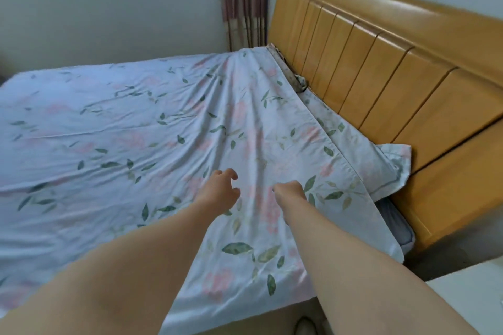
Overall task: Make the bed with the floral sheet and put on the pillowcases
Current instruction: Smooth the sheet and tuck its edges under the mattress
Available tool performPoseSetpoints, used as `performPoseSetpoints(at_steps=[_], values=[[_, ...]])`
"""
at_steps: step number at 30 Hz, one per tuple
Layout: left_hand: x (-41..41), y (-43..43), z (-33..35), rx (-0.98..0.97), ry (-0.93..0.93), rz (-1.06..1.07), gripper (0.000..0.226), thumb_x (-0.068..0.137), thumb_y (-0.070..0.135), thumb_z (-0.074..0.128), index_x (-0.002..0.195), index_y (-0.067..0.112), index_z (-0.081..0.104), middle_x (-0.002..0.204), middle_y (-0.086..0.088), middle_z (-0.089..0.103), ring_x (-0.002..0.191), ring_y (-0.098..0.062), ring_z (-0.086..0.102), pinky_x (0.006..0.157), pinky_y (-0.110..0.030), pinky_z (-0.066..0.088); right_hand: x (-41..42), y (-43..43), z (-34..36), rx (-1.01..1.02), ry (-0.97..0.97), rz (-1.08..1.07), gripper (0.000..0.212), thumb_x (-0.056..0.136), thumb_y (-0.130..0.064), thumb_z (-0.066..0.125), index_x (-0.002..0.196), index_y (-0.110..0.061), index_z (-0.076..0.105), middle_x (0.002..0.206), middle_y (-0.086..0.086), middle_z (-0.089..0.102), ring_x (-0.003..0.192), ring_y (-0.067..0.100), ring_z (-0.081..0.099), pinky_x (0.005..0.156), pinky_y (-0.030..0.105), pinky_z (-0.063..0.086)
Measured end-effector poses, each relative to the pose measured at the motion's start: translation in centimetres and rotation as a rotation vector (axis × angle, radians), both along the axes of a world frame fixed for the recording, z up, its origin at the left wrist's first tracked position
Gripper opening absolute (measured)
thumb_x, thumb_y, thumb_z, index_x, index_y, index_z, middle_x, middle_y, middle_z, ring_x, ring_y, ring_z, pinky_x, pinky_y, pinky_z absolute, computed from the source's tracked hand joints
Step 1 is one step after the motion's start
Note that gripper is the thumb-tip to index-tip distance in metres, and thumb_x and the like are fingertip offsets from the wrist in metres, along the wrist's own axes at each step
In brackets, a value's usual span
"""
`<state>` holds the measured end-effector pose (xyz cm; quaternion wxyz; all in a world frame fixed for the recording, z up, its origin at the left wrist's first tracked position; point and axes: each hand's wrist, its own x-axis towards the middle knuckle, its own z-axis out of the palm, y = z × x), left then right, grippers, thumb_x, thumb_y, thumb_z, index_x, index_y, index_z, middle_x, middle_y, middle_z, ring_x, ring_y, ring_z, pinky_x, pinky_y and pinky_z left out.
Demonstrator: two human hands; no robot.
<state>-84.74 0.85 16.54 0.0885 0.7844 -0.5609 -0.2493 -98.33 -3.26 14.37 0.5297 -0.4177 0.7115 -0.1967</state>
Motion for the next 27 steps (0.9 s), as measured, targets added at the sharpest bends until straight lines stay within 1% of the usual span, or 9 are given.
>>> performPoseSetpoints(at_steps=[2,5,8,11,14,16,19,24,27], values=[[2.2,1.8,1.7,-0.032,-0.006,0.029,0.038,0.095,0.024,0.048,0.133,0.019,0.044,0.136,-0.007,0.043,0.113,-0.027,0.055,0.083,-0.029,0.041,2.4,1.8,1.5,-0.021,0.005,0.053,0.047,0.088,-0.013,0.047,0.132,0.000,0.044,0.122,0.014,0.052,0.103,0.030,0.052,0.080,0.031,0.038],[5.7,5.0,4.5,-0.100,-0.015,0.072,0.038,0.094,0.023,0.048,0.132,0.019,0.045,0.138,-0.007,0.042,0.115,-0.026,0.053,0.079,-0.026,0.038,6.2,4.4,4.6,-0.079,0.005,0.126,0.050,0.090,-0.014,0.046,0.138,-0.002,0.038,0.134,0.015,0.048,0.120,0.034,0.050,0.092,0.033,0.042],[8.8,7.5,7.2,-0.160,-0.026,0.124,0.038,0.095,0.023,0.048,0.132,0.019,0.044,0.137,-0.007,0.042,0.113,-0.025,0.054,0.077,-0.026,0.038,9.4,6.0,7.5,-0.146,0.005,0.236,0.047,0.092,-0.014,0.045,0.137,-0.002,0.040,0.115,0.011,0.050,0.103,0.030,0.051,0.084,0.029,0.039],[11.6,9.8,9.3,-0.228,-0.031,0.198,0.037,0.094,0.023,0.050,0.130,0.019,0.046,0.136,-0.007,0.043,0.107,-0.024,0.053,0.078,-0.026,0.039,12.6,7.5,10.3,-0.230,-0.012,0.330,0.043,0.092,-0.013,0.043,0.134,-0.004,0.041,0.115,0.011,0.049,0.101,0.029,0.051,0.079,0.027,0.035],[13.4,11.2,10.2,-0.257,-0.052,0.256,0.036,0.093,0.025,0.050,0.129,0.020,0.047,0.135,-0.007,0.044,0.099,-0.024,0.055,0.080,-0.028,0.042,14.9,8.4,11.6,-0.313,-0.041,0.383,0.028,0.090,-0.015,0.044,0.117,-0.013,0.047,0.104,0.008,0.044,0.090,0.024,0.044,0.077,0.026,0.036],[14.0,11.8,10.6,-0.264,-0.053,0.280,0.036,0.093,0.025,0.049,0.129,0.021,0.047,0.135,-0.006,0.044,0.094,-0.023,0.055,0.077,-0.027,0.042,15.7,8.9,12.2,-0.333,-0.062,0.413,0.030,0.090,-0.017,0.045,0.119,-0.009,0.049,0.104,0.006,0.045,0.092,0.023,0.044,0.078,0.027,0.037],[13.3,11.3,10.7,-0.265,-0.046,0.256,0.036,0.093,0.025,0.049,0.129,0.021,0.047,0.135,-0.006,0.043,0.102,-0.025,0.056,0.079,-0.030,0.046,15.1,9.0,11.9,-0.334,-0.057,0.415,0.024,0.090,-0.016,0.045,0.113,-0.010,0.048,0.104,0.006,0.046,0.091,0.023,0.044,0.078,0.027,0.036],[9.2,7.9,9.6,-0.234,-0.042,0.147,0.037,0.094,0.024,0.049,0.130,0.020,0.046,0.136,-0.008,0.042,0.116,-0.027,0.052,0.088,-0.032,0.045,10.6,6.4,9.9,-0.327,0.007,0.326,0.013,0.090,-0.015,0.044,0.104,-0.016,0.043,0.102,0.007,0.046,0.089,0.023,0.043,0.077,0.027,0.038],[6.0,4.4,8.2,-0.198,-0.031,0.085,0.038,0.094,0.022,0.049,0.131,0.019,0.045,0.137,-0.008,0.042,0.115,-0.027,0.053,0.085,-0.029,0.042,6.8,3.1,8.5,-0.288,0.042,0.283,0.031,0.093,-0.016,0.043,0.122,-0.006,0.049,0.108,0.010,0.051,0.092,0.023,0.043,0.082,0.030,0.040]])
